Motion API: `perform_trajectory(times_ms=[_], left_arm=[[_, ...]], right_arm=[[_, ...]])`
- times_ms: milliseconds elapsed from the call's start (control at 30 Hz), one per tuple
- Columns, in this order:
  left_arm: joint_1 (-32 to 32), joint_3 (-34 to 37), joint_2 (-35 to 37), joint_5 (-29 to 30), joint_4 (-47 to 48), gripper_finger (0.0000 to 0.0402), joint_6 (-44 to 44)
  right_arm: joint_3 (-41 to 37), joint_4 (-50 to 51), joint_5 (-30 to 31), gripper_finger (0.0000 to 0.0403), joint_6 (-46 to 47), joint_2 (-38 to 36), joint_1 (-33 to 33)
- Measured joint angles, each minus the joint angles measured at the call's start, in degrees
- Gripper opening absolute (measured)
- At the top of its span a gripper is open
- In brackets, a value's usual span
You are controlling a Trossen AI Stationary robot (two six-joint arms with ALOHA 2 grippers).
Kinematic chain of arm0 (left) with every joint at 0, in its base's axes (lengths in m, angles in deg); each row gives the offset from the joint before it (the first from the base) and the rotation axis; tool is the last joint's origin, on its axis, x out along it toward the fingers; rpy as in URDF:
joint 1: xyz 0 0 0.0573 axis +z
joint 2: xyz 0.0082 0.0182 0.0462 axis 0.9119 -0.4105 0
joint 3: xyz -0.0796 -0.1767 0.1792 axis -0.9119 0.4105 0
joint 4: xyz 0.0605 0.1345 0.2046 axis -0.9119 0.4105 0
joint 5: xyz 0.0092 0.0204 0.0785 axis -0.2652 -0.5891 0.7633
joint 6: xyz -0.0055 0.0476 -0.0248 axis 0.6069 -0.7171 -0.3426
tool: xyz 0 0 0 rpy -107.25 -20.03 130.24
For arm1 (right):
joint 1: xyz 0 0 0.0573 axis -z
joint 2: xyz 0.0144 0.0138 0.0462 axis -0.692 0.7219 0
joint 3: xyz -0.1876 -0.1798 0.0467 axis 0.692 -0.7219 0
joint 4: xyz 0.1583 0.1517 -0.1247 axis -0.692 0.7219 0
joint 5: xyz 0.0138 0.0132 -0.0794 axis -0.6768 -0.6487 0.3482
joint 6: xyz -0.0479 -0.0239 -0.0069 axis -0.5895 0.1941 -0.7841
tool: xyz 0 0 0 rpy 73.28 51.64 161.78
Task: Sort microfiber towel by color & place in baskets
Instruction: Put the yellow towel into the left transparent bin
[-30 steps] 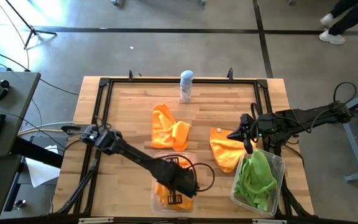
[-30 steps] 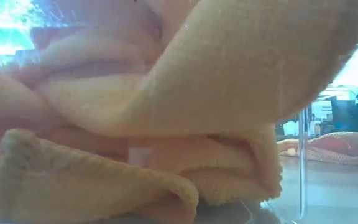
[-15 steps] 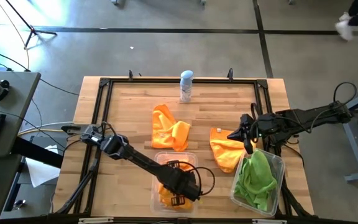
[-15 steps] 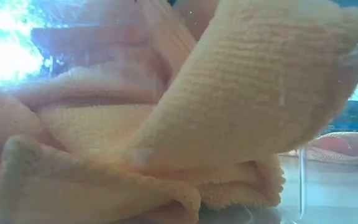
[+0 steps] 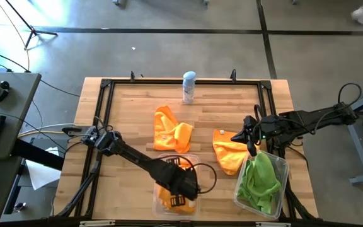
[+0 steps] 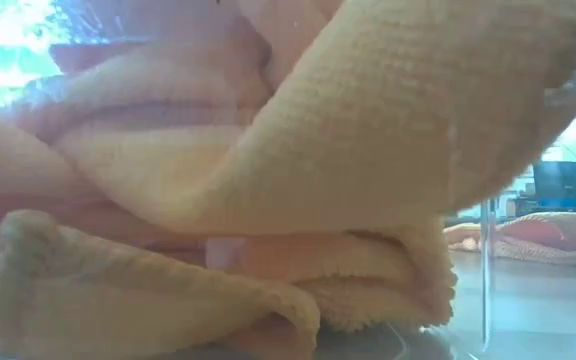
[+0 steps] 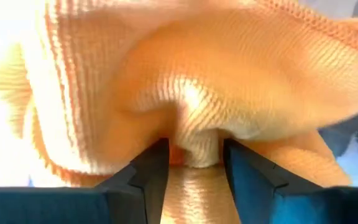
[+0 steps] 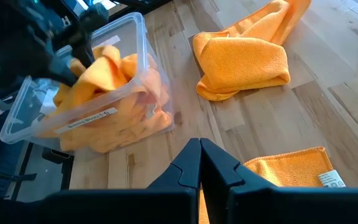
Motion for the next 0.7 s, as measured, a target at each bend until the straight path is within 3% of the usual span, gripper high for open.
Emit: perform_trajectory(times_ms=[567, 700], left_arm=[[2.4, 0.0, 11.5, 2.2, 3.7, 0.0145, 2.6], [2.1, 0.0, 12.0, 6.6, 4.4, 0.0145, -2.0]], right_arm=[[0.0, -0.2, 0.0, 0.0, 0.0, 0.0, 0.0], [0.0, -1.9, 4.4, 0.0, -0.6, 0.6, 0.1]])
